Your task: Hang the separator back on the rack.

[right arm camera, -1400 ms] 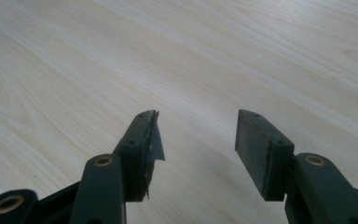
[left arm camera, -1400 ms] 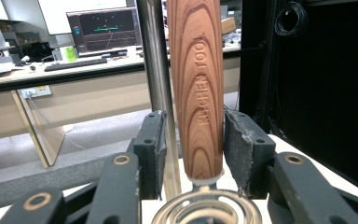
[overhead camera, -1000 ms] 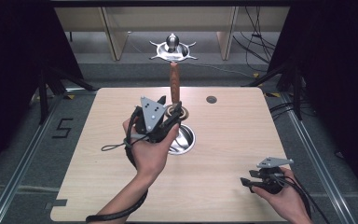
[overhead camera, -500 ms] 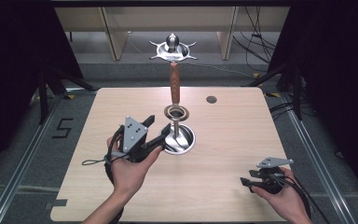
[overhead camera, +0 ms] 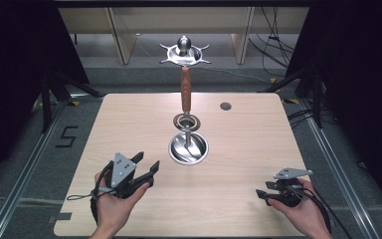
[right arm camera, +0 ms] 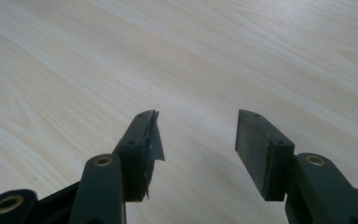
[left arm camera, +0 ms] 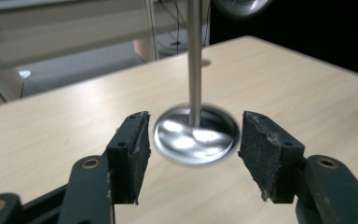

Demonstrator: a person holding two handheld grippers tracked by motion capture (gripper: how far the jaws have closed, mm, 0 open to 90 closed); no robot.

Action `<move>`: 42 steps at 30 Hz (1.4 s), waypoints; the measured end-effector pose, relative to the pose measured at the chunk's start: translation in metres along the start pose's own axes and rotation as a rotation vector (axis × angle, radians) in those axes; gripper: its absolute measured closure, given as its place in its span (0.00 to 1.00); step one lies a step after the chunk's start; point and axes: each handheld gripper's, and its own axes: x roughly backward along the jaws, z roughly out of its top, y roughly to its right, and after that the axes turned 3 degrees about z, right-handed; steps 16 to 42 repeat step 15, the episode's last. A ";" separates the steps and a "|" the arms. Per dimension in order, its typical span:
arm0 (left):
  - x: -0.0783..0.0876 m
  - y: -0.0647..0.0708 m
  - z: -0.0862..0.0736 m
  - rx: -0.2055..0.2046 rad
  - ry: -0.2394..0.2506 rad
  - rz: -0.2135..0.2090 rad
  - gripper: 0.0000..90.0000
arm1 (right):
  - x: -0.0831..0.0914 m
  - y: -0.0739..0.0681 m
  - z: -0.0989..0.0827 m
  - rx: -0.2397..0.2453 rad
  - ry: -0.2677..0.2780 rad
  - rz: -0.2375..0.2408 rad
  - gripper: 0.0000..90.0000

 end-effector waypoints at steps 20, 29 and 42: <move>-0.011 -0.026 -0.038 0.088 -0.106 -0.009 0.48 | 0.002 -0.001 0.002 0.013 0.027 -0.002 0.54; -0.011 -0.026 -0.038 0.088 -0.106 -0.009 0.48 | 0.002 -0.001 0.002 0.013 0.027 -0.002 0.54; -0.011 -0.026 -0.038 0.088 -0.106 -0.009 0.48 | 0.002 -0.001 0.002 0.013 0.027 -0.002 0.54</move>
